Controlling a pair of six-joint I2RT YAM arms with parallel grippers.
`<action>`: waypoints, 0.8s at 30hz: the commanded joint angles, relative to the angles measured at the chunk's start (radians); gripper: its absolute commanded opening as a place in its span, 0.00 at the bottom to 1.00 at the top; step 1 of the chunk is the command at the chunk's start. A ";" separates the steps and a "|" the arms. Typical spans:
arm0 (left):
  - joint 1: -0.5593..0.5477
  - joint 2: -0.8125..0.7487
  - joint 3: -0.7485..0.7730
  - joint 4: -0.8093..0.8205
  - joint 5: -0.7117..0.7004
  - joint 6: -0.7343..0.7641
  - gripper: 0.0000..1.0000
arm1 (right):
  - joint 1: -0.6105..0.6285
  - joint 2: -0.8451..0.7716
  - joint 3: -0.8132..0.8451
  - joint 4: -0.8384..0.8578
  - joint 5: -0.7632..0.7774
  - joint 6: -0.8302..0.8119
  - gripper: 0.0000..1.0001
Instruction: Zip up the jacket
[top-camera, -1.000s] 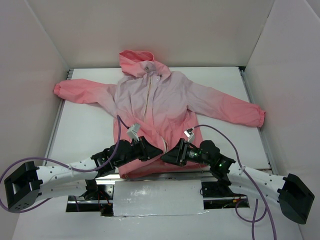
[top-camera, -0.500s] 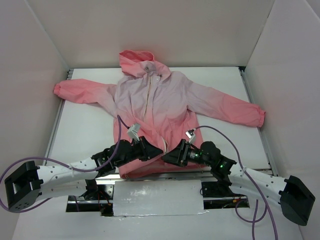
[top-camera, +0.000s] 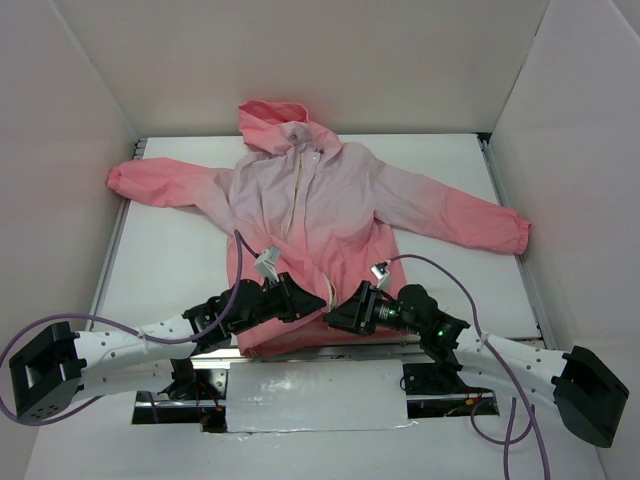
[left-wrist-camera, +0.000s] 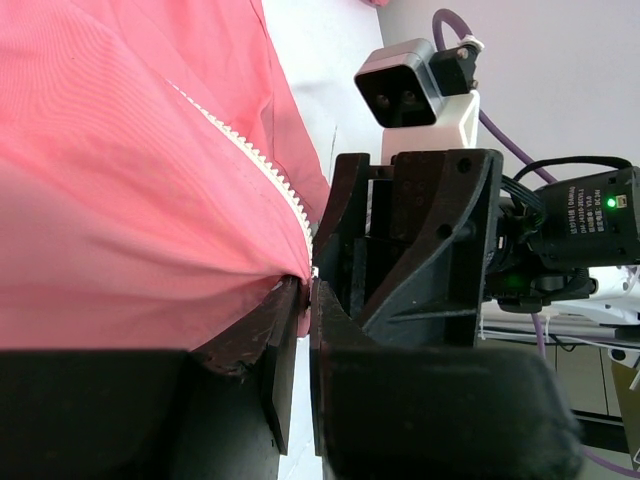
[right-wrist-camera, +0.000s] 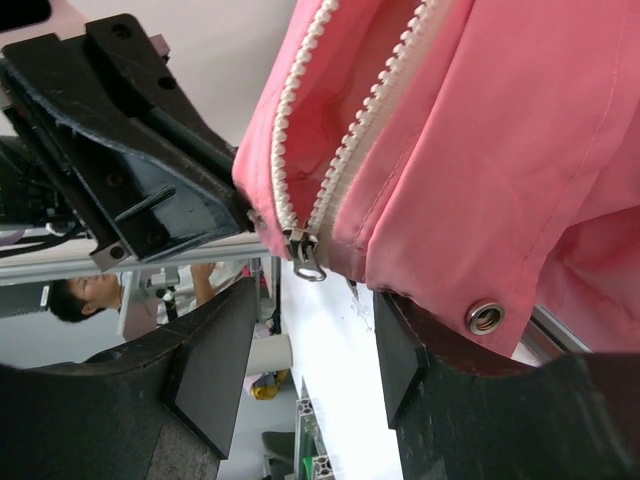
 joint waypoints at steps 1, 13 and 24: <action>0.000 0.000 0.046 0.074 0.013 -0.008 0.00 | 0.009 0.034 0.024 0.081 0.016 -0.017 0.58; 0.000 -0.026 0.028 0.065 0.005 -0.008 0.00 | 0.009 0.064 0.046 0.155 0.004 0.034 0.54; 0.000 -0.029 0.017 0.081 0.010 -0.010 0.00 | 0.007 -0.004 0.033 0.096 0.059 0.080 0.54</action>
